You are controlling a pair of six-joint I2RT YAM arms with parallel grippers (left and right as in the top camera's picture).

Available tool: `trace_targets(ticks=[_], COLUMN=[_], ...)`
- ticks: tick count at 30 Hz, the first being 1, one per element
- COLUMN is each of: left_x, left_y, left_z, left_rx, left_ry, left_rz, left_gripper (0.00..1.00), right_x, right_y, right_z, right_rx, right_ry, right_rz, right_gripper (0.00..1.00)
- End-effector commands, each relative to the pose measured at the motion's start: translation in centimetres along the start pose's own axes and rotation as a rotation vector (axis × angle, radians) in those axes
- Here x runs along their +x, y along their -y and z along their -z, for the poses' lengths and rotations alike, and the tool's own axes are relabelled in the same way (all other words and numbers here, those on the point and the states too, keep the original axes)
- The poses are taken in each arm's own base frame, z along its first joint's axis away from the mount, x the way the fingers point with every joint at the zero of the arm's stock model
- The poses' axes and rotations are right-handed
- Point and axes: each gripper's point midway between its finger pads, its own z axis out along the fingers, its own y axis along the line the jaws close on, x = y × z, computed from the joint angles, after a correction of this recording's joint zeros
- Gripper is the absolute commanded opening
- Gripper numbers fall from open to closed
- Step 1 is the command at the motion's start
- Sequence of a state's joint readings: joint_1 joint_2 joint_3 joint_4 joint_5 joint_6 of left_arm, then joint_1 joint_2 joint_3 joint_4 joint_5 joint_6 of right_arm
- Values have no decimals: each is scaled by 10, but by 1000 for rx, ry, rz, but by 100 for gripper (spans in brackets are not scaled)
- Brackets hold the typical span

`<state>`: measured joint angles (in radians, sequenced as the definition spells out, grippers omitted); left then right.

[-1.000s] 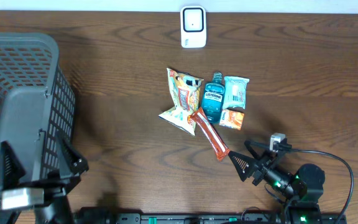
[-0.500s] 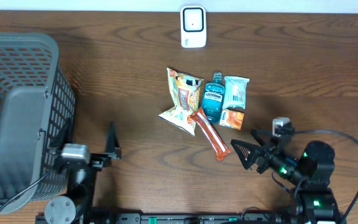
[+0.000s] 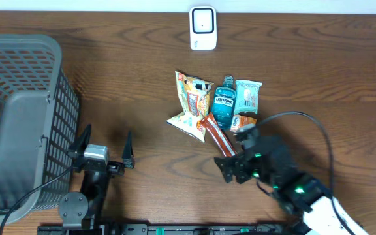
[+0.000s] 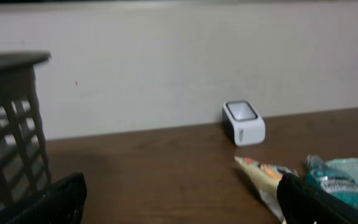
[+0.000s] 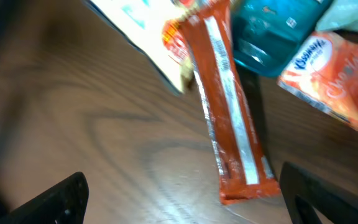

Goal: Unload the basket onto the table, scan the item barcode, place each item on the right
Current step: 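Grasp the red chocolate bar with the right gripper and lift it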

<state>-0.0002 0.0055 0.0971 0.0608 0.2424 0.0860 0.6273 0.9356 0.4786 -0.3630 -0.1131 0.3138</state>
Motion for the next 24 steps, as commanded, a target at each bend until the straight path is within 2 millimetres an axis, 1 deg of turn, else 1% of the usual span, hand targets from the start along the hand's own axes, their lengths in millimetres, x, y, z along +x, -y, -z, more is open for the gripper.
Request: trace_targets(ticks=[1, 4, 6, 8, 11, 12, 15, 19, 22, 24], left_x=[2, 7, 11, 17, 24, 28, 36, 47, 48, 48], left_y=[2, 2, 2, 2, 3, 3, 3, 4, 4, 4], left_z=[0, 0, 0, 1, 1, 1, 3, 4, 5, 5], left_rx=[14, 14, 15, 16, 16, 17, 17, 18, 19, 19], left_ry=[-7, -24, -42, -67, -94, -111, -144, -190, -193, -193], left_rz=[-13, -10, -6, -2, 4, 8, 14, 24, 24, 24], left_gripper=[98, 98, 98, 98, 98, 98, 98, 98, 98, 98], right_x=[-12, -8, -8, -13, -23, -25, -20, -9, -3, -2], right_y=[31, 35, 34, 34, 33, 30, 27, 36, 41, 48], right_z=[-6, -21, -31, -42, -51, -56, -66, -75, -79, -80], right_rx=[305, 387, 407, 455, 534, 557, 596, 692, 746, 792], right_ry=[50, 8, -25, -42, -40, -53, -74, -75, -74, -62], right_rz=[2, 19, 37, 65, 113, 130, 128, 141, 167, 185], right_gripper=[94, 92, 86, 83, 82, 78, 74, 73, 73, 73])
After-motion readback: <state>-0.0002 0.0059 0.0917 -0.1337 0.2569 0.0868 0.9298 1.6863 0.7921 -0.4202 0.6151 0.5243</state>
